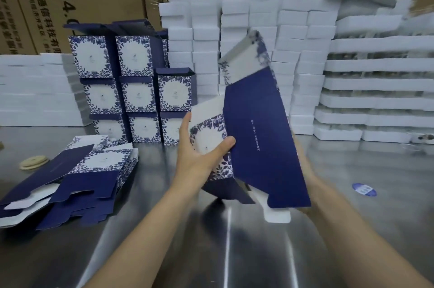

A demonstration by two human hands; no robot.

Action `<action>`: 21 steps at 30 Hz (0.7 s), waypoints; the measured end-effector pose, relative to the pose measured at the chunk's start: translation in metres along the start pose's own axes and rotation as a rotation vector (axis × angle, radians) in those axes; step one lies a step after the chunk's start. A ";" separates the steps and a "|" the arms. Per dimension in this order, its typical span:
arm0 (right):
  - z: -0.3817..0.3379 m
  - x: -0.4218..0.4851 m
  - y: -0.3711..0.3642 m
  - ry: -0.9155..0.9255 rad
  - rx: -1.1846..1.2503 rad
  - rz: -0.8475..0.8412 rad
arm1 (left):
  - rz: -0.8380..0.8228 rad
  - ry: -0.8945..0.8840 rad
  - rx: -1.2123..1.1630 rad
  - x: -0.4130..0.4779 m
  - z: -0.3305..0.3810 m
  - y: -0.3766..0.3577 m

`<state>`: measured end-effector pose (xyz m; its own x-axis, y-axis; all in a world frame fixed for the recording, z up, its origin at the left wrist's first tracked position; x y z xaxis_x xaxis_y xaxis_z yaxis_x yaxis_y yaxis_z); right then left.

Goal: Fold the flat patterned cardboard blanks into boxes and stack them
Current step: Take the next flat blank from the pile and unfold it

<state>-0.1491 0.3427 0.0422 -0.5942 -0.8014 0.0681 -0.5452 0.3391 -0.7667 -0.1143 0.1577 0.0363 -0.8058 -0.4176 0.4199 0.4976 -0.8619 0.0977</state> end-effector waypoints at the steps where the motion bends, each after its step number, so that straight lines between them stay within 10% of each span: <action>1: -0.009 -0.006 0.007 0.019 0.010 0.021 | 0.086 -0.043 0.091 0.000 0.003 0.004; 6: -0.035 -0.024 0.025 0.233 -0.431 0.248 | 0.189 -0.160 0.153 0.005 0.008 0.018; 15: -0.045 -0.038 0.031 0.310 -0.582 0.304 | -0.370 0.243 -0.225 0.005 -0.009 0.011; 21: -0.044 -0.039 0.022 0.416 -0.782 0.425 | -0.143 0.179 0.002 0.004 -0.004 0.007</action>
<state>-0.1635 0.4034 0.0510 -0.9106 -0.3504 0.2191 -0.3865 0.9099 -0.1510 -0.1151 0.1486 0.0346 -0.9121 -0.3362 0.2345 0.3750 -0.9154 0.1462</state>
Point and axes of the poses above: each hand's wrist, its own x-axis towards the middle knuckle, its own y-axis out of the back of the hand, z = x × y, the point moved 3 cm from there along x, towards the middle knuckle, and after that the axes turned 12 degrees about x, right-handed, at the moved point
